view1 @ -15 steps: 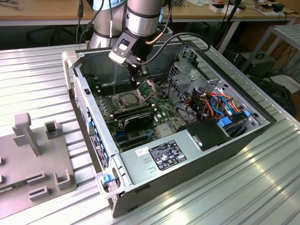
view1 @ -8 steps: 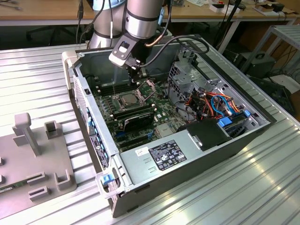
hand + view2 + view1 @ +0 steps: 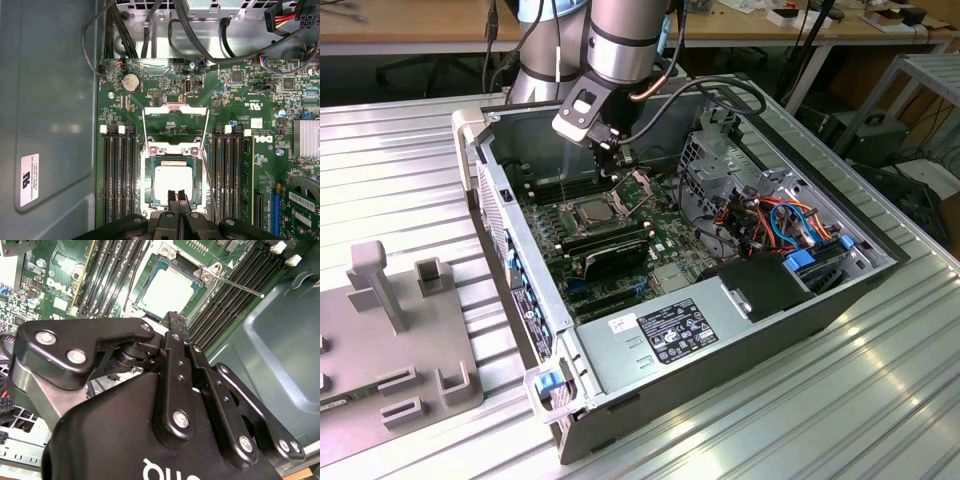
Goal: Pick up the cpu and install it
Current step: 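Close the cpu cover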
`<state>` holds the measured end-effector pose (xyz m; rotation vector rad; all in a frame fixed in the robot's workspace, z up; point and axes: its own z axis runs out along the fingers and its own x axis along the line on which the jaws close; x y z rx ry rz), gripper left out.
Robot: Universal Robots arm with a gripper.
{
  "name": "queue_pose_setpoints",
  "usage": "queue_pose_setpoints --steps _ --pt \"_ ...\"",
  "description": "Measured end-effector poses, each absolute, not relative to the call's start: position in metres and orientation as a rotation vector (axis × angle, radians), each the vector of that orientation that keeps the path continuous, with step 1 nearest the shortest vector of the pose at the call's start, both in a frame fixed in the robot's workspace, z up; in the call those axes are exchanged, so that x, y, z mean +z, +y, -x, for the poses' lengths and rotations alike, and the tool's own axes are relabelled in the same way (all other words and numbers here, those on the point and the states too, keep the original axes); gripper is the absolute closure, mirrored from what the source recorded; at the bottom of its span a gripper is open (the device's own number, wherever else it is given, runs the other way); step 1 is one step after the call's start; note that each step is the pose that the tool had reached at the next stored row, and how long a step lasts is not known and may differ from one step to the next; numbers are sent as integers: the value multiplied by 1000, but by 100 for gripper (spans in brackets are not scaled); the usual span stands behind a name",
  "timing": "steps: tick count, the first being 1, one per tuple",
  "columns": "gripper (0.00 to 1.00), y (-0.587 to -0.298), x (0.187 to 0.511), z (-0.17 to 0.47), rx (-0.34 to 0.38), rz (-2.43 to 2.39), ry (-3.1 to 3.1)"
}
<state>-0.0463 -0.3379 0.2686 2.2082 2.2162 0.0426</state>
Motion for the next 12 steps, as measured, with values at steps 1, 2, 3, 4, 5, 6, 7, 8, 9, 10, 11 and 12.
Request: queue_pose_setpoints --steps 1,2,3,4,5,6,7,8,9,10,11,12 --pt "89 -338 268 46 43 -2208 2216" --pt "89 -338 268 46 43 -2208 2216" --pt "89 -338 268 46 43 -2208 2216" --pt "89 -338 268 46 43 -2208 2216" --pt "89 -338 268 45 43 -2208 2216" --pt "89 -338 268 43 43 -2208 2216" --pt "89 -338 268 42 43 -2208 2216" --pt "89 -338 268 39 43 -2208 2216" --pt "89 -338 268 37 43 -2208 2216" --pt "89 -338 268 35 43 -2208 2216" --pt "89 -338 268 30 43 -2208 2216" --pt "89 -338 268 26 43 -2208 2216"
